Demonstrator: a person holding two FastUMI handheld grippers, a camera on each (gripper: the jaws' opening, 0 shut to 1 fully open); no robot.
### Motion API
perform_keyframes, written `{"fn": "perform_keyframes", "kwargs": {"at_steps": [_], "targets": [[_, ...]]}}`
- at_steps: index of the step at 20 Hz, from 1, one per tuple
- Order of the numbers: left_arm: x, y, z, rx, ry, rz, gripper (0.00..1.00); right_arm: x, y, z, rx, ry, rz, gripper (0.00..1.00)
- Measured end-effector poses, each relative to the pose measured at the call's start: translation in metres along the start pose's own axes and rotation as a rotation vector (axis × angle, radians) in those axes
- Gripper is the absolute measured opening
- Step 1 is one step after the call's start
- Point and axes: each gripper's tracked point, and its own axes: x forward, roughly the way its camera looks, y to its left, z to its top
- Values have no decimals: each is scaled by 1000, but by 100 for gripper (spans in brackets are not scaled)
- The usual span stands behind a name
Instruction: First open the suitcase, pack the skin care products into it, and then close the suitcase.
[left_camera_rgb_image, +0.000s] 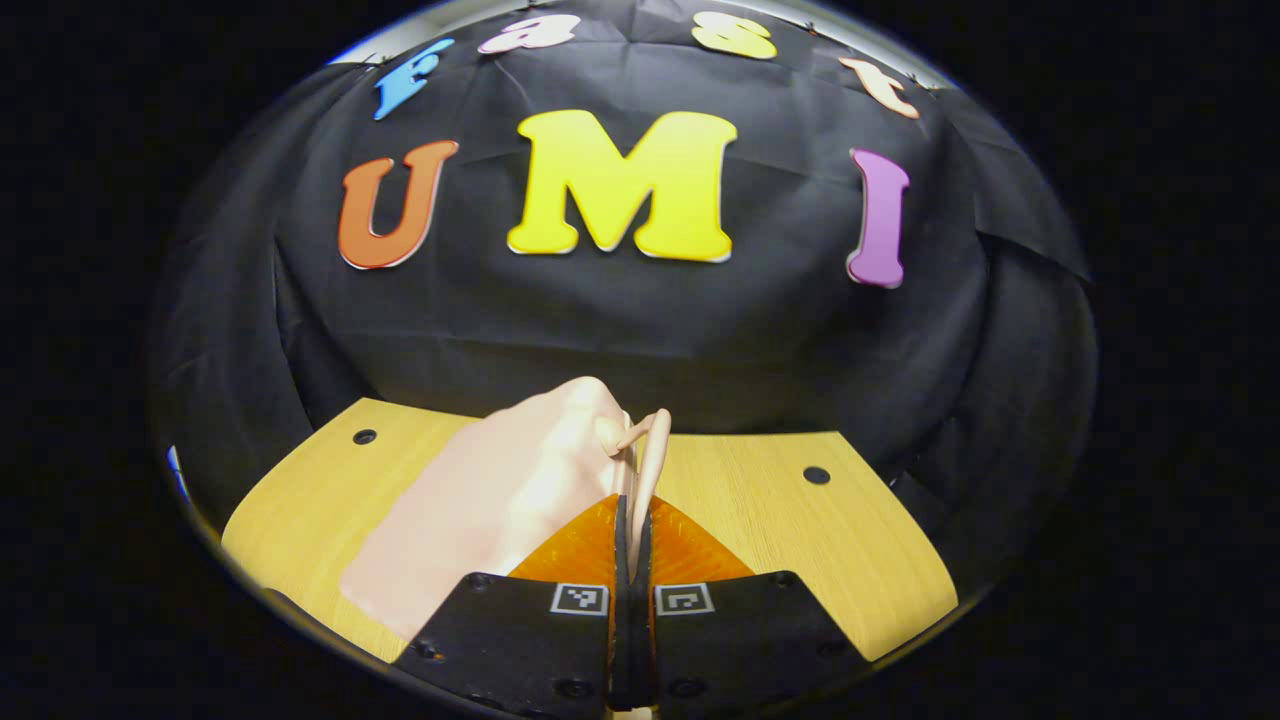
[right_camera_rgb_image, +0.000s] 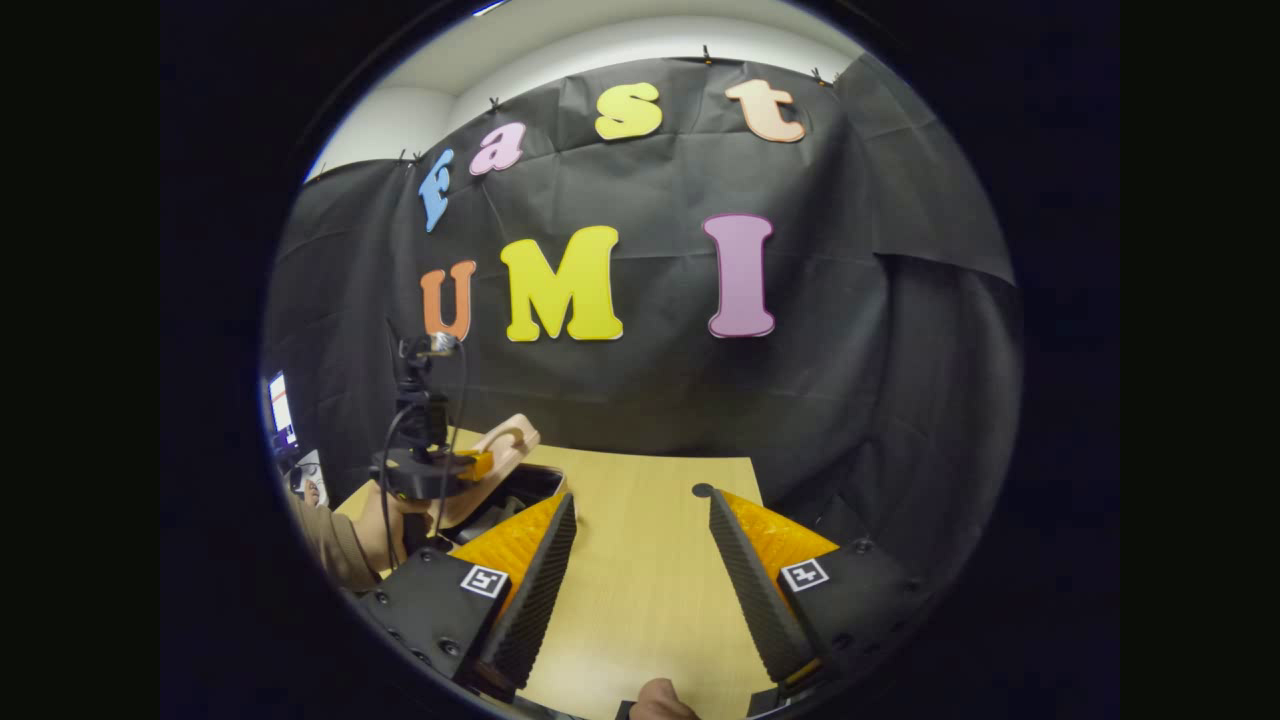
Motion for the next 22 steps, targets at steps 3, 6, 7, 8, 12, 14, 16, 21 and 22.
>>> {"fn": "perform_keyframes", "kwargs": {"at_steps": [3, 6, 7, 8, 12, 14, 16, 21, 22], "targets": [[16, -25, -42, 44, 94, -16, 3, -4, -11, -8, 15, 6, -15, 80], [26, -37, -73, 119, 169, -11, 3, -9, -19, -20, 54, 22, -30, 80], [30, -38, -81, 136, 189, -5, 3, -9, -22, -23, 64, 29, -37, 80], [32, -39, -87, 151, 205, 4, 4, -11, -25, -26, 75, 35, -43, 80], [32, -51, -93, 193, 235, 9, 24, -15, -36, -27, 108, 39, -72, 80], [25, -58, -88, 149, 241, -26, 48, -19, -38, -23, 115, 30, -86, 80], [9, -62, -61, 71, 179, -58, 51, -22, -34, -12, 97, 0, -97, 80], [-61, -4, 25, -4, -6, 9, 99, -19, 0, 14, -6, -75, -143, 80], [-77, 13, 46, -7, -55, 27, 99, -16, 12, 21, -4, -89, -141, 77]]}}
